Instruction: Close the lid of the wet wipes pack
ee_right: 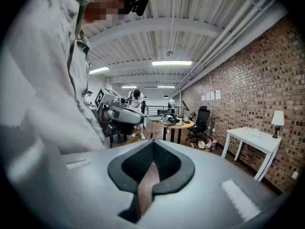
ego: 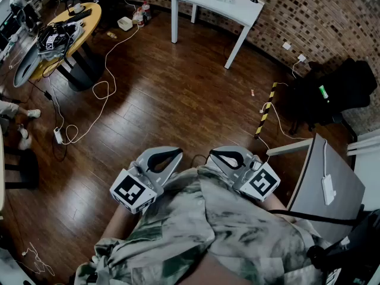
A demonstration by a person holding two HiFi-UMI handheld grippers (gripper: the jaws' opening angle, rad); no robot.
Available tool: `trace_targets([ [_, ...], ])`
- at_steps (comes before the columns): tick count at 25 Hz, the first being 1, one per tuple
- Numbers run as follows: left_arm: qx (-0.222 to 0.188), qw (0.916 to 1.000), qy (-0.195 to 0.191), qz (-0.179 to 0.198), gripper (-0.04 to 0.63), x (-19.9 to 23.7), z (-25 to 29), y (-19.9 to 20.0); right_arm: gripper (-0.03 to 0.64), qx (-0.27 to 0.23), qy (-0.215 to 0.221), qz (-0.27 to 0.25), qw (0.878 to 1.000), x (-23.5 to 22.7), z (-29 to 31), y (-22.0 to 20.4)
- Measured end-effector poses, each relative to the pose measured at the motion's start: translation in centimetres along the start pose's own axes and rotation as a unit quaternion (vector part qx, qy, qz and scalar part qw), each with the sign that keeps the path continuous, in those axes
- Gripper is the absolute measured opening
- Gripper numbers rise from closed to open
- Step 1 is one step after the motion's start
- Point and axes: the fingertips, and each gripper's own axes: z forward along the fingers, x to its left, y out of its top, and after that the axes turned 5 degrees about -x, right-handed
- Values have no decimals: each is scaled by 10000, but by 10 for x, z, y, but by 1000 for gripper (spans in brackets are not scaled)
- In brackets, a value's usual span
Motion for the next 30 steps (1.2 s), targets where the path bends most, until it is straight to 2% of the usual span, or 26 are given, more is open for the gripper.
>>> trace_targets([
  [8,53,9999,22,-92,2,10,1,-4,3,56,62,27,10000,-4,7,-4],
  [15,116,9998,96,-158,2,30,22,-7,3,17,41,129,9999,-34,7,-9],
  [25,99,9998,116,-142,2,82,101,10,3,-44,205,149,9997,-140,24,-12],
  [30,340,9991,250,-54,2,121,157,18,3,-113,232,201,9995,-207,21,-13],
])
